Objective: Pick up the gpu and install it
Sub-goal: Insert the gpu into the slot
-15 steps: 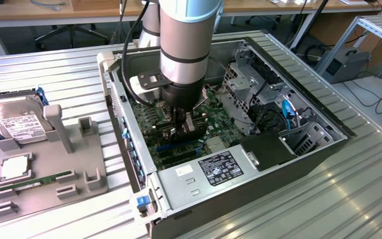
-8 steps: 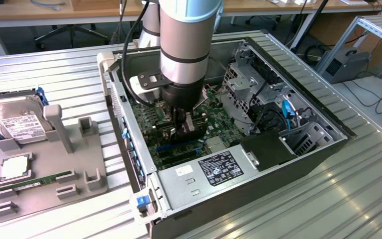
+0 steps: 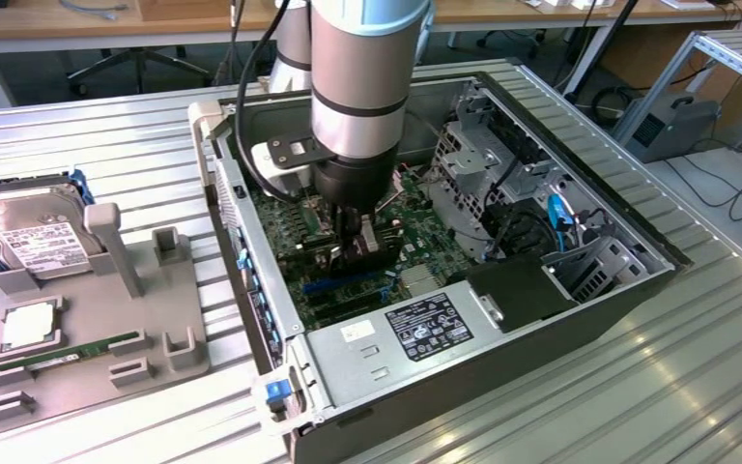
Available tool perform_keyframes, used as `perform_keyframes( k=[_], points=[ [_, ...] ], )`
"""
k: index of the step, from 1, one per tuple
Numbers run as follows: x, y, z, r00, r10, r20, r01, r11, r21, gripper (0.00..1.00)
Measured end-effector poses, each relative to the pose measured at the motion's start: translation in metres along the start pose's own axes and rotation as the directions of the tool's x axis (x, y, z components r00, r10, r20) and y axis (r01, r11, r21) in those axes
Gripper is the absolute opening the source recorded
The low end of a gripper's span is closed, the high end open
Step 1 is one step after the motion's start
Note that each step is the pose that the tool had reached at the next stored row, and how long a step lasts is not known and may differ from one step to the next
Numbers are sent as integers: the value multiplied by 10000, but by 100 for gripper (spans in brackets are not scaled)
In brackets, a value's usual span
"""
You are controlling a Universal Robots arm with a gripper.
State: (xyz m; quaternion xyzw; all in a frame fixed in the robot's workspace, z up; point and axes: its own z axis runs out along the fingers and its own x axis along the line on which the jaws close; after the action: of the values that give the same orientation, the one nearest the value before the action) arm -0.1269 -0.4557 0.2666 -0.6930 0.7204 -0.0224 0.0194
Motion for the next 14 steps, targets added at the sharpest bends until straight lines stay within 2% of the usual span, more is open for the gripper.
perform_keyframes(
  k=[14],
  points=[
    [-1, 7, 35, 10000, 5, -6, -5, 10000, -3, 27]
  ],
)
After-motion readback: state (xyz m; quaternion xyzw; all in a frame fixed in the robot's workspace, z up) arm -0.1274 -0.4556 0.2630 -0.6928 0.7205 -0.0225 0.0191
